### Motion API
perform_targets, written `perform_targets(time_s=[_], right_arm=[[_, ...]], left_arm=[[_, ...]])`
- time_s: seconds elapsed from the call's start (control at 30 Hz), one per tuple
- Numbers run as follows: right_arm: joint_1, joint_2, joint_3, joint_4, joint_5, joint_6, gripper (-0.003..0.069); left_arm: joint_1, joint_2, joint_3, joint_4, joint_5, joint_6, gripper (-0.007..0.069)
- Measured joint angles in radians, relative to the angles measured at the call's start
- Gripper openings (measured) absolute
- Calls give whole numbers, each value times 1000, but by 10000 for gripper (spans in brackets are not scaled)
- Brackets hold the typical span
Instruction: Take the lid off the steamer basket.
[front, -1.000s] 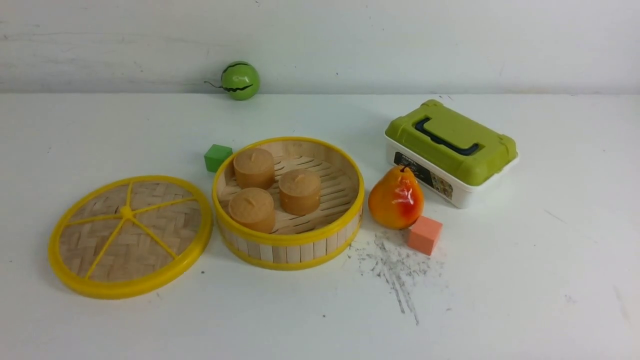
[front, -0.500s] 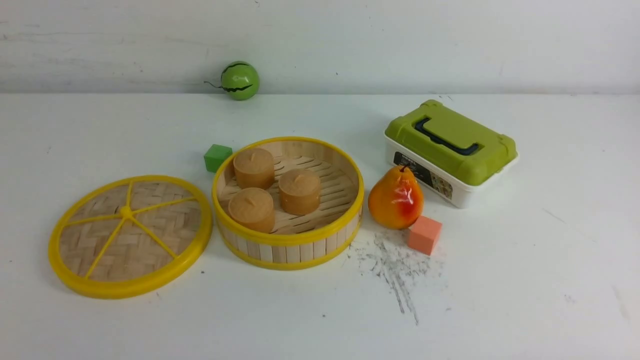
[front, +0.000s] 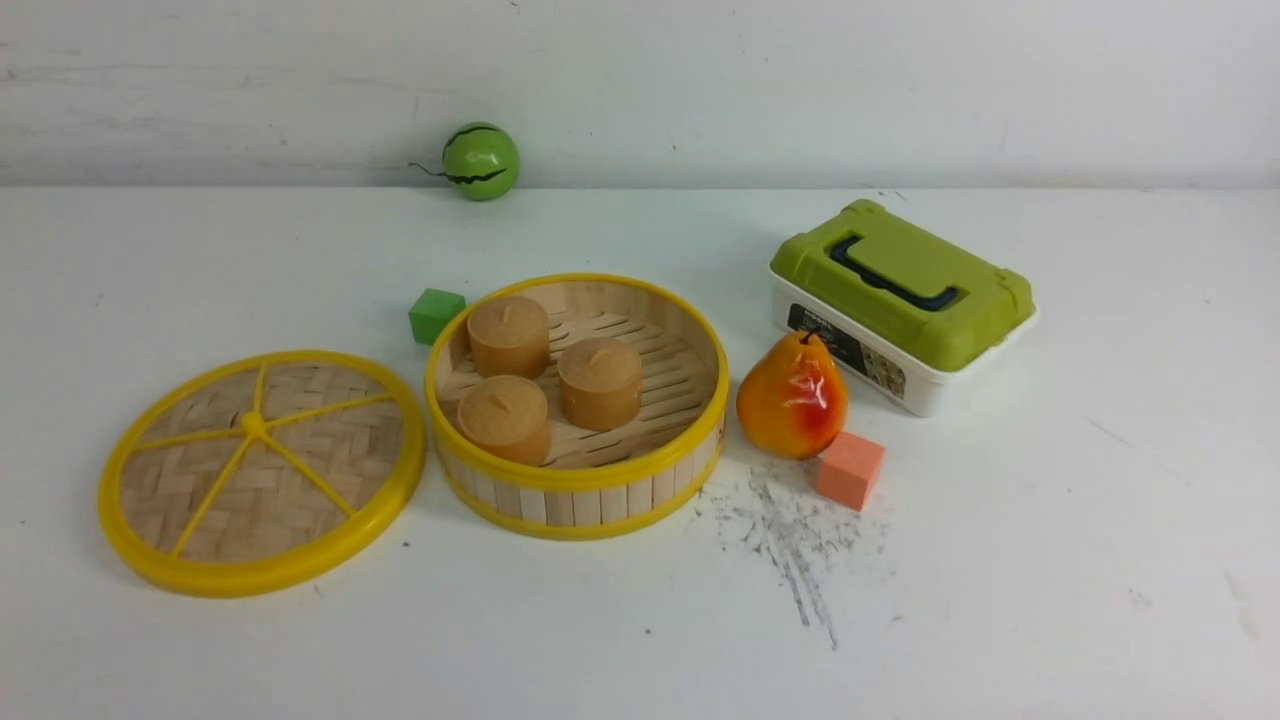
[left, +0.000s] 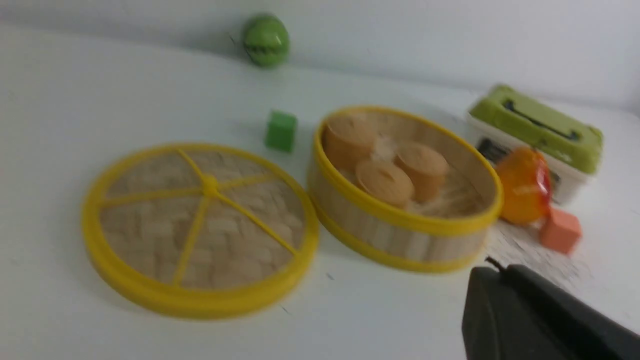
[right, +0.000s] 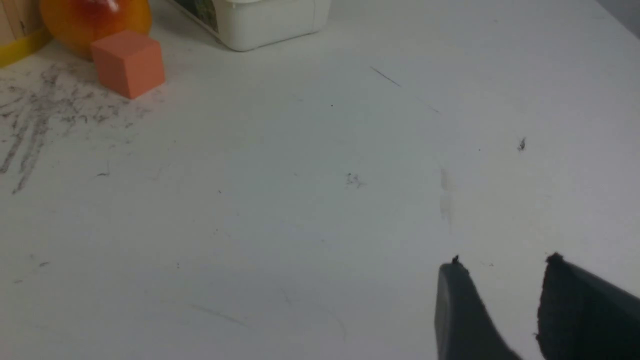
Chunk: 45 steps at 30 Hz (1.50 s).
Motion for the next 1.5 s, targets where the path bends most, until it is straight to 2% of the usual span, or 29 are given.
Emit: perform_targets(time_s=[0.1,0.17,0.33,0.43,0.7,0.87,1.5], right_arm=[[0,0,0,0,0,0,239],[0,0,0,0,0,0,239],[0,0,0,0,0,0,239],[0,0,0,0,0,0,239],[0,0,0,0,0,0,239],[0,0,0,0,0,0,239],[0,0,0,0,0,0,239]], left_arm=[[0,-47,112,151,-146,-65,-13],[1,-49,177,229,-183,-132,-13],[1,-49,298,266,-193,-284,-13],[1,-49,315,266,-183,-292,-13],[1,-49,318,266,-38,-264,-13],[1,-49,318,238,-32,-206,-13],[1,-49,318,225,-33,-201,-12]])
